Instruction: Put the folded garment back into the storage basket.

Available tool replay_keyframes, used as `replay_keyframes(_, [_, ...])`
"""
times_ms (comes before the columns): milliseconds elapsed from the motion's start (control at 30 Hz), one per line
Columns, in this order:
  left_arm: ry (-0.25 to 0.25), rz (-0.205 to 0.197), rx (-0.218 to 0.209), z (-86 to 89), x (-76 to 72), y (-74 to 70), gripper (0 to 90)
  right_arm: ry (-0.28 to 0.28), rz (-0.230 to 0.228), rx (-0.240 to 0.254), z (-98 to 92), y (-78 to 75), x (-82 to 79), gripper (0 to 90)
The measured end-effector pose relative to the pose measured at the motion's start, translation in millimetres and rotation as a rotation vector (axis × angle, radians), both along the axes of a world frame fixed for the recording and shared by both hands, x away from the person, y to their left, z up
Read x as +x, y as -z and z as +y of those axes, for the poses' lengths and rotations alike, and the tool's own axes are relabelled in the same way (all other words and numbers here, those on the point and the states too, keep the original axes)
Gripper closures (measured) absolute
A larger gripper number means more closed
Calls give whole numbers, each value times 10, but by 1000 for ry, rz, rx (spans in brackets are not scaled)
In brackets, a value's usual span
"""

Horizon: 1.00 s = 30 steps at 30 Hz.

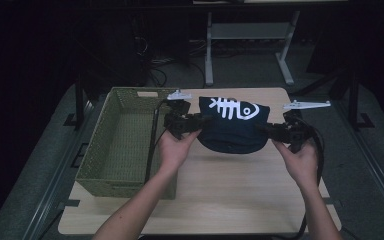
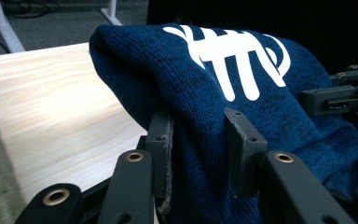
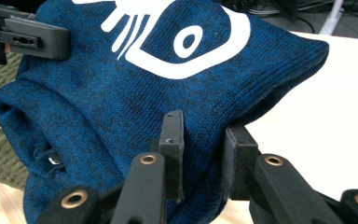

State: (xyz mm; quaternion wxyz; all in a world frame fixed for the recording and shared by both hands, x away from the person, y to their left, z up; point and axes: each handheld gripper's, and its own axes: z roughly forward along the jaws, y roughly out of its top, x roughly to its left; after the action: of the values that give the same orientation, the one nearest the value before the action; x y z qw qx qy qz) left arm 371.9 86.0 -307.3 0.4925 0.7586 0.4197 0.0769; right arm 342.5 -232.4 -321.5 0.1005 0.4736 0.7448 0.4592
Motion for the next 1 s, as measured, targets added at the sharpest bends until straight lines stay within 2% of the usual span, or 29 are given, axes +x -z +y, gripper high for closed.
replay_keyframes(167, [-7,-4,13,105,-3,-31,651,-14,3,1,105,-25,43,728])
replay_keyframes(300, [-18,17,-2,240,31,-52,651,-29,2,8,212,-53,87,727])
replay_keyframes(1000, [-75,1,23,727,-4,-261,649,-101,3,1,725,-273,248,725])
